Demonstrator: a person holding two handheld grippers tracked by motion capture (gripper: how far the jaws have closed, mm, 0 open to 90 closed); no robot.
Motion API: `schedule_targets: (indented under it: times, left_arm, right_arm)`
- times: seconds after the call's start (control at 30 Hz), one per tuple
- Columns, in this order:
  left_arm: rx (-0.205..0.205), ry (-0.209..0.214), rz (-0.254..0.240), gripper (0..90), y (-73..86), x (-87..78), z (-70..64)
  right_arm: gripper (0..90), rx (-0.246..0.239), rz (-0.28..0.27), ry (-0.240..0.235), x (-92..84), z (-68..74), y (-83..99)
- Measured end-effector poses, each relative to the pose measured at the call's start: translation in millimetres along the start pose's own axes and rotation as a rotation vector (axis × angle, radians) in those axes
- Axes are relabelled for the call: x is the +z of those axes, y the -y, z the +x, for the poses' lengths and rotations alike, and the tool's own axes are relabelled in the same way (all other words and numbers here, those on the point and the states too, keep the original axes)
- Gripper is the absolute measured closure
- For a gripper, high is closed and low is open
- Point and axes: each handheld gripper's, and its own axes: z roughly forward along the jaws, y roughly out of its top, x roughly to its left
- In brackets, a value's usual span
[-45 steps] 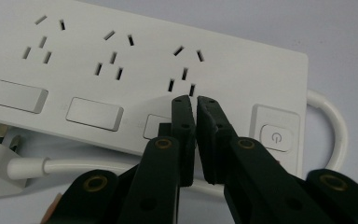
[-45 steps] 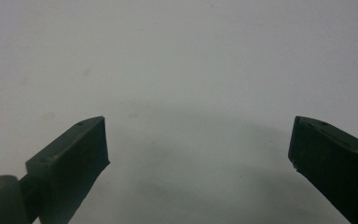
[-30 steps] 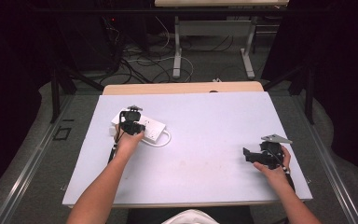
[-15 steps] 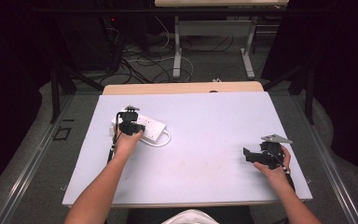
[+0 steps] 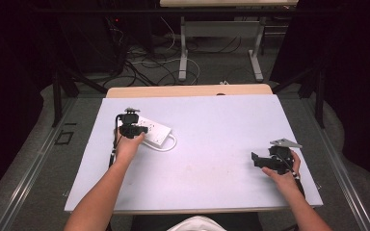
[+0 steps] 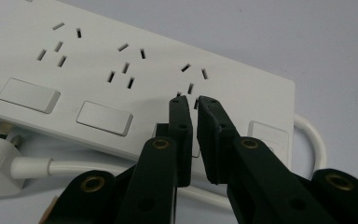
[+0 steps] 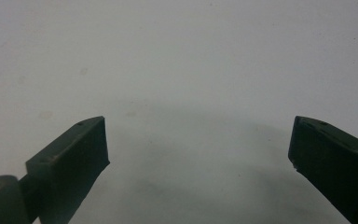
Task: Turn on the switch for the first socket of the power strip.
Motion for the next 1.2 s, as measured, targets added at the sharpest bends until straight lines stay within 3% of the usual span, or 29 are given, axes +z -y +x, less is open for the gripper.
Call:
schedule_targets:
  times: [0.83,0.87,1.0,1.2]
  left_arm:
    - [-0.018,0.024,-0.053,59.1,-0.3,-16.7,3.3]
    - [-0.029,0.019,-0.077,59.1,0.1,-16.6,3.3]
    - [-0.04,0.025,-0.067,54.9,-0.4,-21.9,7.3]
    - [-0.054,0.018,-0.097,51.1,0.2,-25.4,10.5]
  right_arm:
    - [4.0,0.0,-0.001,0.001,0.0,-0.1,0.1]
    - [4.0,0.0,-0.001,0.001,0.0,-0.1,0.1]
    - [4.0,0.0,0.001,0.001,0.1,-0.2,0.2]
    - [4.0,-0.003,0.003,0.0,0.5,-0.5,0.4]
